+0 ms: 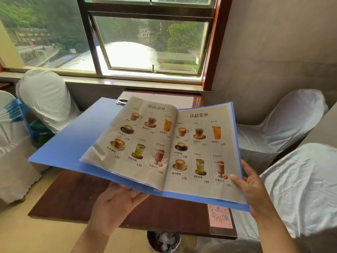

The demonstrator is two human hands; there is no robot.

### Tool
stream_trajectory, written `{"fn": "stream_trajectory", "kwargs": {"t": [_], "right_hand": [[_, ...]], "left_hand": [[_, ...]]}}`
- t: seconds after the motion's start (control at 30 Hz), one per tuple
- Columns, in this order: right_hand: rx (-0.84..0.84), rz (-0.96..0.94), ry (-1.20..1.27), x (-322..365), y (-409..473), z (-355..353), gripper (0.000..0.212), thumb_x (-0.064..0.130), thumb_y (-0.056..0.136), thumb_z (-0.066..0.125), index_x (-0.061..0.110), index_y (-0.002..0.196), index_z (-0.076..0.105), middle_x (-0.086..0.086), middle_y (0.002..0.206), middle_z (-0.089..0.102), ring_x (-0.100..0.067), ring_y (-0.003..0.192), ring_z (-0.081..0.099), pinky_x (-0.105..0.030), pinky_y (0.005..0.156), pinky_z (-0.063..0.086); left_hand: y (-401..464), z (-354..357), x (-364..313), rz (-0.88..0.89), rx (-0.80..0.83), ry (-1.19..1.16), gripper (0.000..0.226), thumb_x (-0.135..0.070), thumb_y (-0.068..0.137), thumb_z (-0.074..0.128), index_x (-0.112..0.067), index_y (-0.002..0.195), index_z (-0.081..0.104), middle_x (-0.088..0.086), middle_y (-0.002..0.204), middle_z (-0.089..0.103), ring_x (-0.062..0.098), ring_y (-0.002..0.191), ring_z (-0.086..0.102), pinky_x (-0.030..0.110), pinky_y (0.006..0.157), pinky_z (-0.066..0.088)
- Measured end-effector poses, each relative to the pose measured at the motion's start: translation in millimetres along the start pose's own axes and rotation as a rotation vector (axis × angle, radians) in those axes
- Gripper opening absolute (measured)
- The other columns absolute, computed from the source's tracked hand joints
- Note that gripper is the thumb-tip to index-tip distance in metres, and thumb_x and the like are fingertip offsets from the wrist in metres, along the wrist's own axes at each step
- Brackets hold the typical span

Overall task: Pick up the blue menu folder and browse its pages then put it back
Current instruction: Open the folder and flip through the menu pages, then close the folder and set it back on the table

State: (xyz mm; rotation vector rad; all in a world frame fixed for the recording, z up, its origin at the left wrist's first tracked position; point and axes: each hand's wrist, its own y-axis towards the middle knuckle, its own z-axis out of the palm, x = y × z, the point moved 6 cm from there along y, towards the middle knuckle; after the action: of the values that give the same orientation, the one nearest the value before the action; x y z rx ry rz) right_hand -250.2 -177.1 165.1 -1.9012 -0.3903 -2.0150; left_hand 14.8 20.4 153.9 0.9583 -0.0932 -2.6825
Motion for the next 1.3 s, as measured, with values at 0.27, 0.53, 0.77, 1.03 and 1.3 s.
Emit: {"fn": "stream_trajectory", "kwargs": {"t": [0.27,0.53,0.77,1.03,1.3], "right_hand": [[0.016,-0.058,-0.022,-12,-3,18,0.047,0.002,0.090,0.054,0.027,0.130,0.048,0.002,0.095,0.075,-0.021,0.084,0.073,-0.031,0.058,0.061],[0.093,-0.026,0.051,-11,-8,23,0.048,0.004,0.089,0.054,0.028,0.130,0.047,-0.008,0.103,0.073,-0.031,0.088,0.072,-0.035,0.058,0.062],[0.208,-0.120,0.024,5,-13,25,0.054,-0.004,0.087,0.058,0.026,0.131,0.049,-0.002,0.098,0.074,-0.023,0.073,0.072,-0.031,0.054,0.056],[0.185,-0.071,0.023,12,-19,20,0.033,0.035,0.098,0.038,0.038,0.130,0.047,0.004,0.119,0.067,-0.017,0.093,0.069,-0.029,0.064,0.056],[0.204,-0.032,-0.005,11,-21,14,0.041,0.017,0.087,0.059,0.027,0.127,0.053,0.006,0.113,0.070,-0.019,0.101,0.068,-0.026,0.069,0.058]], "left_hand": [[24,-4,2,-0.120,-0.191,0.081,0.029,-0.032,0.092,0.054,-0.014,0.082,0.074,-0.041,0.096,0.064,-0.012,0.114,0.051,0.032,0.109,0.035],[34,0,0,-0.269,-0.137,0.621,0.034,-0.046,0.065,0.078,-0.026,0.093,0.076,-0.001,0.089,0.078,0.015,0.081,0.073,0.027,0.063,0.059],[26,-17,3,-0.302,-0.254,0.711,0.042,-0.030,0.073,0.069,-0.009,0.109,0.068,0.011,0.107,0.074,0.027,0.097,0.070,0.029,0.070,0.058],[19,-20,20,-0.262,-0.290,0.554,0.034,-0.021,0.079,0.061,-0.009,0.110,0.068,0.013,0.104,0.074,0.029,0.092,0.071,0.035,0.065,0.060],[13,-31,25,-0.258,-0.322,0.547,0.037,-0.028,0.072,0.070,-0.011,0.106,0.071,0.012,0.101,0.075,0.028,0.089,0.072,0.034,0.062,0.060]]}}
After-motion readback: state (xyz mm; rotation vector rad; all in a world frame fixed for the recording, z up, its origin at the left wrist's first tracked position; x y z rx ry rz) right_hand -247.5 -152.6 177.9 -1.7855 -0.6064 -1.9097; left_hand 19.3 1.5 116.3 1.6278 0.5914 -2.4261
